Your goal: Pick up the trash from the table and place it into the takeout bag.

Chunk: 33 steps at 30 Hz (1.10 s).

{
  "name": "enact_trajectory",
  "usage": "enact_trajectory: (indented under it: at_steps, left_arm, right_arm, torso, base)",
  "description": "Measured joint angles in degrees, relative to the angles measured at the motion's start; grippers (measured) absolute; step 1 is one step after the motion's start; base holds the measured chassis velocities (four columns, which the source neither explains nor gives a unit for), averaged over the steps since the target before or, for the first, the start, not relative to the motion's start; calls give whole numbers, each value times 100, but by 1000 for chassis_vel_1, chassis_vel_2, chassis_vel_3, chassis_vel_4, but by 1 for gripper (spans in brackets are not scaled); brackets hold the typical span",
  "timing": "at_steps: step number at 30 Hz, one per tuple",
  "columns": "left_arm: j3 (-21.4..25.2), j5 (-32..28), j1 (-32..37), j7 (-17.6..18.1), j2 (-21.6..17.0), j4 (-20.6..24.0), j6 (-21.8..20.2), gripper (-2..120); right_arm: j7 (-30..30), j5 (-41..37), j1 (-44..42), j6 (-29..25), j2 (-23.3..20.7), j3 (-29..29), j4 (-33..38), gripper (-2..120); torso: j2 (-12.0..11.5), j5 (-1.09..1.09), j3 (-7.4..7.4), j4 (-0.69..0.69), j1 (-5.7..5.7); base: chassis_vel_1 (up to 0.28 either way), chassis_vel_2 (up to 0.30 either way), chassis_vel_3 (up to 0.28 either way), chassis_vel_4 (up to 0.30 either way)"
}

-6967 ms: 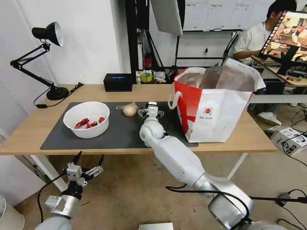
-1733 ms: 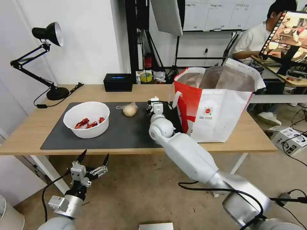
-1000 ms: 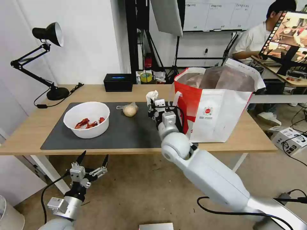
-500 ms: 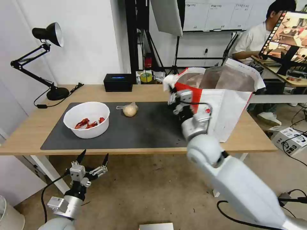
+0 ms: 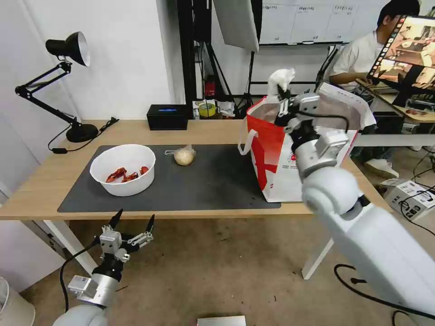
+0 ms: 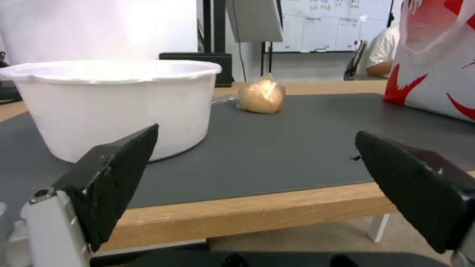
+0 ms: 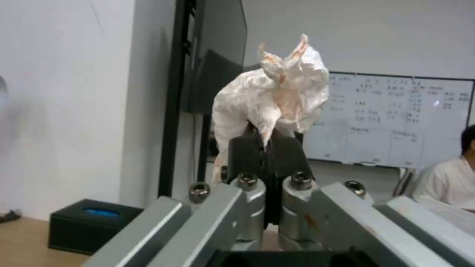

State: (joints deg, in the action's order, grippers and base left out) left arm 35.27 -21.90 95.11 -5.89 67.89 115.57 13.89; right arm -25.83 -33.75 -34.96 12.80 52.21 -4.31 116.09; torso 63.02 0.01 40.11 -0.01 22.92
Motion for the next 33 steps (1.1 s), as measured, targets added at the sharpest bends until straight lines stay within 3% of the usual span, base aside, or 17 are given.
enact_trajectory:
  at_steps: [9,15,28,30,33]
  left_arm:
    - [25,-12,22,0,0,21,-2,100]
    - [62,-10,70,0,0,40,-2,100]
    - [46,-4,68,6,14,73,-6,100]
    - [46,-3,82,7,8,95,-8,100]
    - [47,-2,96,7,9,110,-8,100]
  right_arm:
    - [-319,-647,317,763,-47,-57,-288,1]
    - [-529,-879,416,1293,-116,-64,-279,23]
    - [-617,-1054,437,1446,-288,-113,-207,66]
    - [-632,-1067,413,1483,-290,-124,-214,79]
    - [-638,-1082,404,1505,-295,-125,-214,85]
  torso:
    - [0,-1,0,1,0]
    - [0,-1,0,1,1]
    - [0,-1,0,0,0]
    - [0,-1,0,0,1]
    - [0,0,0,0,1]
  base:
    - [0,0,0,0]
    - [0,0,0,0]
    - [0,0,0,0]
    - [0,0,0,0]
    - [0,0,0,0]
